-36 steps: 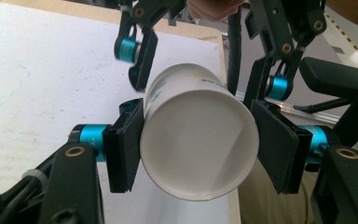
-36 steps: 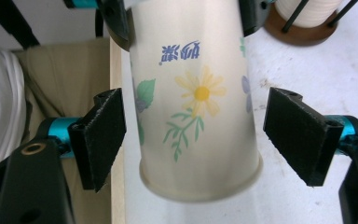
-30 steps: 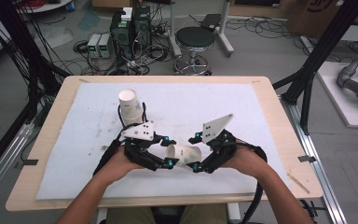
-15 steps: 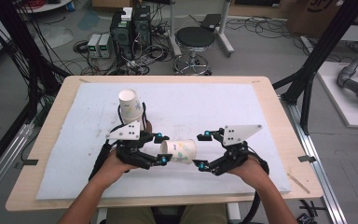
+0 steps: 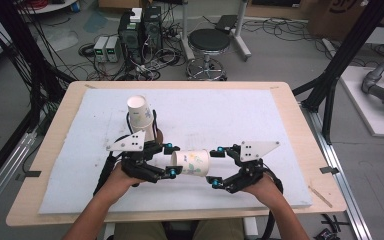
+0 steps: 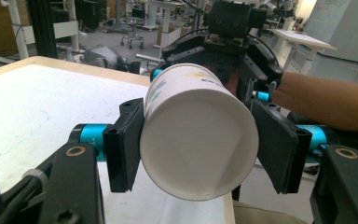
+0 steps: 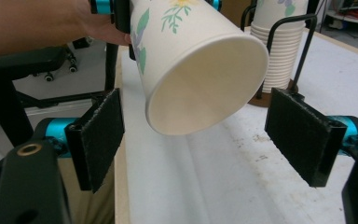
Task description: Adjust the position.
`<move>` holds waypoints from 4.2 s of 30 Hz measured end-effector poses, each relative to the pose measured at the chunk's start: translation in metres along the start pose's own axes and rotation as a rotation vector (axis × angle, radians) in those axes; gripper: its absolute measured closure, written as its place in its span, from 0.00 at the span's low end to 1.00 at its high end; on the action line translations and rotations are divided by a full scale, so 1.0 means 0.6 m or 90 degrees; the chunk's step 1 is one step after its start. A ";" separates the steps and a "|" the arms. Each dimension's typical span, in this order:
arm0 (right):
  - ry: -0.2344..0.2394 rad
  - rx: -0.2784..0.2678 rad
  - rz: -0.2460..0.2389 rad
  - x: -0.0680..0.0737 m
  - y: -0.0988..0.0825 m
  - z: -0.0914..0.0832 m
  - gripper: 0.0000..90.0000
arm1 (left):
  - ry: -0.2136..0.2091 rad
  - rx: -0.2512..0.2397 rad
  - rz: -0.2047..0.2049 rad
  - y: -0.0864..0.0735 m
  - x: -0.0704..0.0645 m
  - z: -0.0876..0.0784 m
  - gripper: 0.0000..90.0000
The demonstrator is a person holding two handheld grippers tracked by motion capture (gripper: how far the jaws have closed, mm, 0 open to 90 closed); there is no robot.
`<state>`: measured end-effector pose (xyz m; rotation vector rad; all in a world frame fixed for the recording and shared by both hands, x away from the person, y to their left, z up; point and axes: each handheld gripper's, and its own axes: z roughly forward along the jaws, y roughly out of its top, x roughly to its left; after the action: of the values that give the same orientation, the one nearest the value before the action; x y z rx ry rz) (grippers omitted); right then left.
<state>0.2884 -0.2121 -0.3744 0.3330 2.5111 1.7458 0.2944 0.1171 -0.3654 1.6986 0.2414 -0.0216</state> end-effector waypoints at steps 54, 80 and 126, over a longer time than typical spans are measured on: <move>0.081 -0.026 0.018 -0.005 -0.010 0.020 0.35 | -0.053 -0.031 -0.014 -0.011 -0.008 0.012 0.42; 0.033 0.205 -0.094 -0.001 0.069 0.020 0.38 | 0.053 0.112 0.022 0.013 -0.021 0.011 0.16; 0.016 0.529 -0.232 0.041 0.159 0.104 0.36 | 0.018 0.289 0.054 0.024 -0.027 0.069 0.35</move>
<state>0.2886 -0.1181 -0.3060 -0.1203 2.9399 0.5336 0.2865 0.0723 -0.3545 2.1611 0.1935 0.0113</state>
